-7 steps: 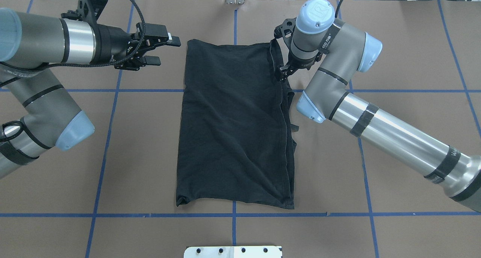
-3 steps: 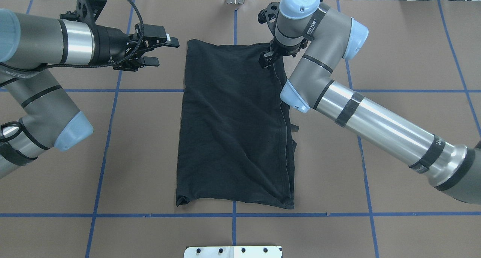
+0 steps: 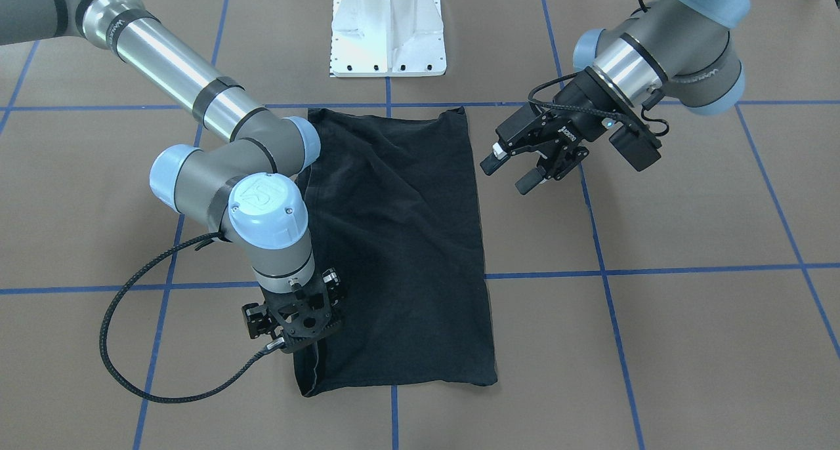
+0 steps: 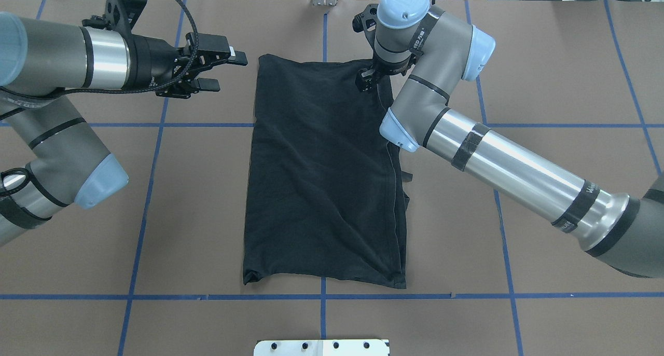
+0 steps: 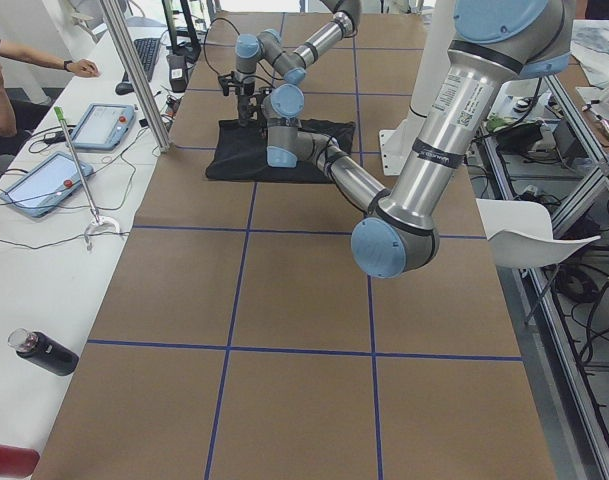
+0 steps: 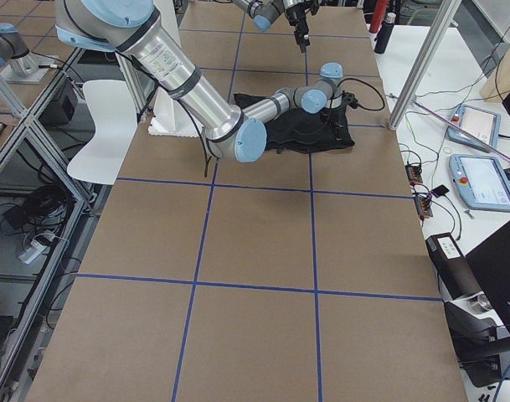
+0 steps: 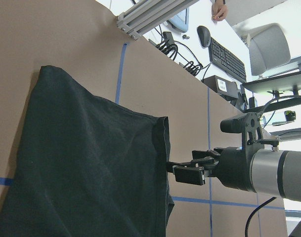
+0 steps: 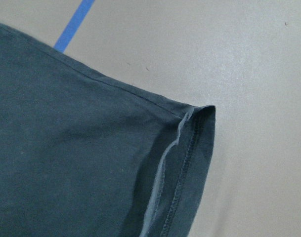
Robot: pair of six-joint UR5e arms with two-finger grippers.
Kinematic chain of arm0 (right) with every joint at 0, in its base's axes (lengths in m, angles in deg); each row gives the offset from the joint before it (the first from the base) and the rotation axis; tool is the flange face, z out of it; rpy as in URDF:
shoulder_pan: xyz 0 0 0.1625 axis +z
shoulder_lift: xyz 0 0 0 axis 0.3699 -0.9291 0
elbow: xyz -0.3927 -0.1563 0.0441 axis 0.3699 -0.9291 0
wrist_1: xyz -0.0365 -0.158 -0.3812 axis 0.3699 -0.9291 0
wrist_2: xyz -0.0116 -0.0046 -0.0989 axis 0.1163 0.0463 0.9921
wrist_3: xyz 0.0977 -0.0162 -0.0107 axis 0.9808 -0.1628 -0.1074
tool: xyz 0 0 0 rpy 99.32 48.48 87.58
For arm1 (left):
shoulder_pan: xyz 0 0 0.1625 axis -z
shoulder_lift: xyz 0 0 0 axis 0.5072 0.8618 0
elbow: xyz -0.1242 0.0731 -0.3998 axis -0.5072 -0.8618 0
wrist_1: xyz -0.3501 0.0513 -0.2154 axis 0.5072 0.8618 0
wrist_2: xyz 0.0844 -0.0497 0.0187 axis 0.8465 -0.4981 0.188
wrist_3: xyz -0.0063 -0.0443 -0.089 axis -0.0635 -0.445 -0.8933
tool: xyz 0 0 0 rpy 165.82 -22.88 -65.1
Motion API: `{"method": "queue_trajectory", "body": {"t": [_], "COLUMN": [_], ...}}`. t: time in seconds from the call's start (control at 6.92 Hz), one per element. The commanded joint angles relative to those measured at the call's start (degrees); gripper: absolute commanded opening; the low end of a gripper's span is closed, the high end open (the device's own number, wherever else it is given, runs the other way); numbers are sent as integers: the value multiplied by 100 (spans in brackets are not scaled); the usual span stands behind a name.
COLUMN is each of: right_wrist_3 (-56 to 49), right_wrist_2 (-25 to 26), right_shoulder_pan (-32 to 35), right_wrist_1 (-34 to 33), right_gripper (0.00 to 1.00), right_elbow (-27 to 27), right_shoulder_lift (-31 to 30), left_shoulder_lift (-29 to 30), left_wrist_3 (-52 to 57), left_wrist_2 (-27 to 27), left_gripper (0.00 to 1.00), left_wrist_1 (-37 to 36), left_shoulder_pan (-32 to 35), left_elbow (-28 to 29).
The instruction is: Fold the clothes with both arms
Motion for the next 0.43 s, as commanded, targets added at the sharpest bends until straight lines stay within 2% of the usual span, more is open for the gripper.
{"method": "queue_trajectory", "body": {"t": [0.0, 0.29], "right_wrist_3": [-9, -9], "right_wrist_2": [47, 82], "right_shoulder_pan": [-34, -34], "right_wrist_1": [205, 205], "right_gripper": [100, 100], "right_elbow": [-237, -308], "right_shoulder_lift": [3, 3], "left_shoulder_lift": [22, 31], "left_wrist_3": [-1, -1], "left_wrist_2": [2, 2], "left_gripper": [100, 100], "left_wrist_1": [0, 0], "left_shoulder_pan": [0, 0], "left_elbow": [-1, -1]}}
